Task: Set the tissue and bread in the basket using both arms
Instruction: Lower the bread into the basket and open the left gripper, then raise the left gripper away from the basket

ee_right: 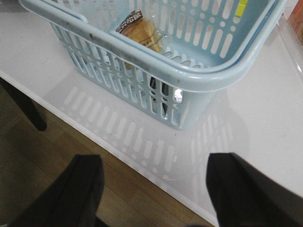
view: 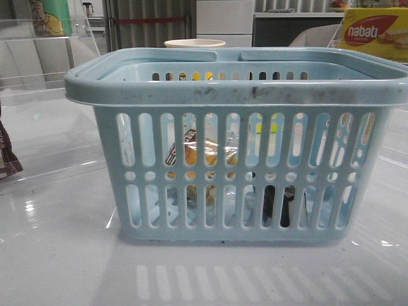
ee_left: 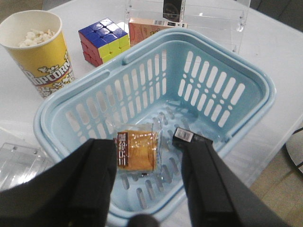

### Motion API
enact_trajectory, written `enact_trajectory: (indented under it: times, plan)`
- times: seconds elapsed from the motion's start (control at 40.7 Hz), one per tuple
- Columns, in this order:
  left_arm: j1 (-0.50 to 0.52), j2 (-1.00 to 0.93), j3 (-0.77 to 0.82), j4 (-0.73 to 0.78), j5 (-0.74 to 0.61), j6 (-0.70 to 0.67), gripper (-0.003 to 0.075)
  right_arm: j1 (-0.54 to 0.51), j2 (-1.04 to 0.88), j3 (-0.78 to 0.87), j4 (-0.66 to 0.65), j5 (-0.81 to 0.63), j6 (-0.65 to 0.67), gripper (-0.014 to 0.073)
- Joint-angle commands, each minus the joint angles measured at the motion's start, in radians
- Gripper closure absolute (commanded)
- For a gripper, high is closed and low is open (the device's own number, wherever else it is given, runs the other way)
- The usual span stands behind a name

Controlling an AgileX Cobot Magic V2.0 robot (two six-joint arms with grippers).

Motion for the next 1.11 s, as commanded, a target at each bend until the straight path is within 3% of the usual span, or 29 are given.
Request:
enact_trajectory:
  times: [0.0, 0.393, 0.861, 0.934, 1.082]
  plan:
    - [-0.008, -0.109, 0.049, -0.006, -0.060, 0.001, 0.0339, -0.002, 0.005, -0.026, 0.001, -0.066, -0.006, 0.0033]
    - [-0.008, -0.440, 0.361, 0.010, -0.081, 0.001, 0.0339, -0.002, 0.005, -0.026, 0.001, -0.066, -0.006, 0.0033]
    - [-0.008, -0.485, 0.416, 0.022, -0.079, 0.001, 0.0339, -0.002, 0.005, -0.026, -0.040, -0.064, -0.006, 0.0068]
    - [-0.008, -0.485, 0.416, 0.022, -0.079, 0.001, 0.0339, -0.002, 0.005, -0.026, -0.040, -0.063, -0.006, 0.0113]
    - [-0.008, -0.485, 0.416, 0.022, -0.079, 0.001, 0.0339, -0.002, 0.005, -0.026, -0.040, -0.060, -0.006, 0.0323]
